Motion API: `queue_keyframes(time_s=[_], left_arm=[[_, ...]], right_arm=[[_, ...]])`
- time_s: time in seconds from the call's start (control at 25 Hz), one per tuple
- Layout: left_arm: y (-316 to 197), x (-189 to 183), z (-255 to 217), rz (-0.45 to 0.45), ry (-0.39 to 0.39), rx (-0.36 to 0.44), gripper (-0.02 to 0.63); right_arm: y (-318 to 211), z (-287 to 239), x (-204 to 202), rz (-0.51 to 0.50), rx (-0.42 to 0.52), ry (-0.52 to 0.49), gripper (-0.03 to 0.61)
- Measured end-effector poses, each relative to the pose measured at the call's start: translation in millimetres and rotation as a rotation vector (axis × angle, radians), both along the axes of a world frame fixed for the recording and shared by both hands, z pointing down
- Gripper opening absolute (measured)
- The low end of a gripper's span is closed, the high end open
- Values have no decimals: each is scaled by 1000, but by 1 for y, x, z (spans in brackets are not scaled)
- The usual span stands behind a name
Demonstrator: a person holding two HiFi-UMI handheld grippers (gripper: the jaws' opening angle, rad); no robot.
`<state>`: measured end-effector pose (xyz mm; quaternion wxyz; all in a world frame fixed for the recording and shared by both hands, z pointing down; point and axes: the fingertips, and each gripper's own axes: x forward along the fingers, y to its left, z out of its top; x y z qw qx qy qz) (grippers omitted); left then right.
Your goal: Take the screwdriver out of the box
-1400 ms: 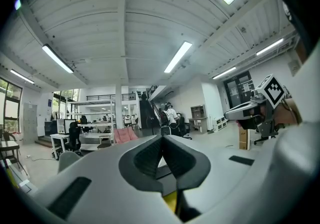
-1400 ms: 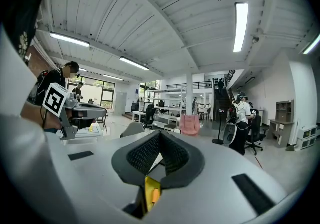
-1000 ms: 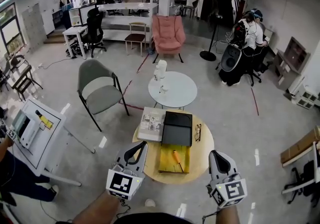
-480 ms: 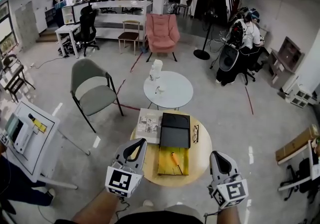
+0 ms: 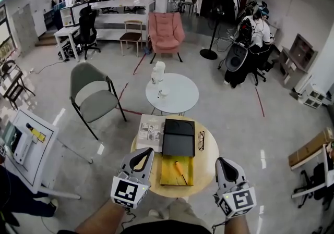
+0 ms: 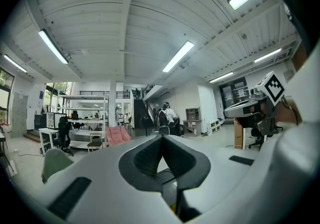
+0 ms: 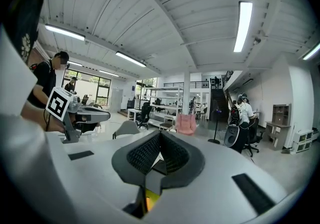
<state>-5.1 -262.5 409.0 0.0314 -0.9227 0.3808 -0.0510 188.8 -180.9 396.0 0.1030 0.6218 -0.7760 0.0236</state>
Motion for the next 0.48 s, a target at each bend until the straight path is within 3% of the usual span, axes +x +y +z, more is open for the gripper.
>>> queue_keyframes(time_s=[0.48], left_arm=[[-41,34,0,-54,-16,25,12]], right_arm=[[-57,15,24,-83,-23,-25,14]])
